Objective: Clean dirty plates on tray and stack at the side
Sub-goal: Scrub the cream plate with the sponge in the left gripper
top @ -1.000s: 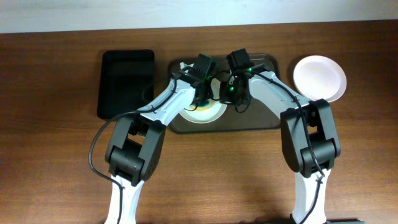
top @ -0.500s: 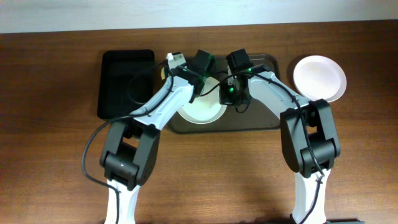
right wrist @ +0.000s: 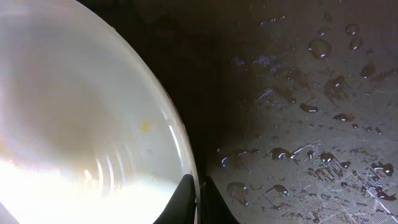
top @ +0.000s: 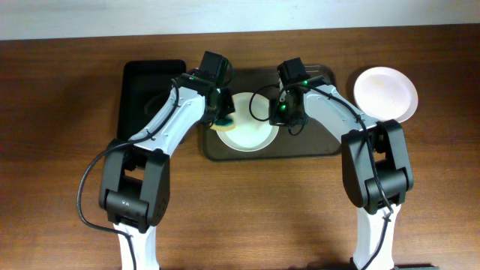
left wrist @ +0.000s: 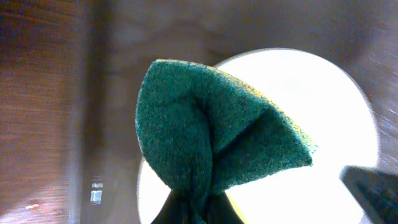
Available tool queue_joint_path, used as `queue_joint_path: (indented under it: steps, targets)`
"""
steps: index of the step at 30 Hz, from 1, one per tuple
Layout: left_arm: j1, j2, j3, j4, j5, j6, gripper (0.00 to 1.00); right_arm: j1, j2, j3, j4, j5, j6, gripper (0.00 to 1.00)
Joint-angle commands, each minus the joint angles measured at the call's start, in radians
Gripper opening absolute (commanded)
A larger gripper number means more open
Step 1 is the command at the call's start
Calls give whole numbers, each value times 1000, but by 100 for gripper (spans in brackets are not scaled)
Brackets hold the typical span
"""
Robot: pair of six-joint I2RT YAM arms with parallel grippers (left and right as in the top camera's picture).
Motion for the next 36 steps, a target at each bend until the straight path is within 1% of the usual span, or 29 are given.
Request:
queue_joint_path:
  steps: [1,8,14,16,18,21,22,26,27,31,33,36]
  targets:
    - [-5,3,-2,7,174,43,0,-10,-8,-10,-1,72,5,4]
    - [-7,94,-3,14,167,39,0,-10,-8,-10,3,72,4,4]
    - [-16,175,-3,90,156,40,0,-10,-8,-10,7,72,5,4]
    - [-17,184,-3,94,60,40,0,-10,-8,-10,7,73,4,4]
    - [-18,185,-3,83,-143,40,0,-10,-8,-10,6,77,4,4]
    - [-18,185,-3,74,-396,40,0,-10,-8,-10,3,109,4,4]
    - [-18,183,-3,71,-534,40,0,-10,-8,-10,2,130,4,4]
    - [-18,177,-2,73,-699,38,0,-10,-8,-10,4,159,4,4]
    - [-17,172,-1,76,-722,35,0,-10,-8,-10,4,163,3,4]
    - [-20,130,18,80,-728,34,0,-10,-8,-3,0,162,-4,4]
    - [-17,82,29,80,-710,12,0,-10,-8,12,-9,162,-21,4]
    - [11,-8,37,80,-568,13,0,-10,-10,60,-38,163,-58,4]
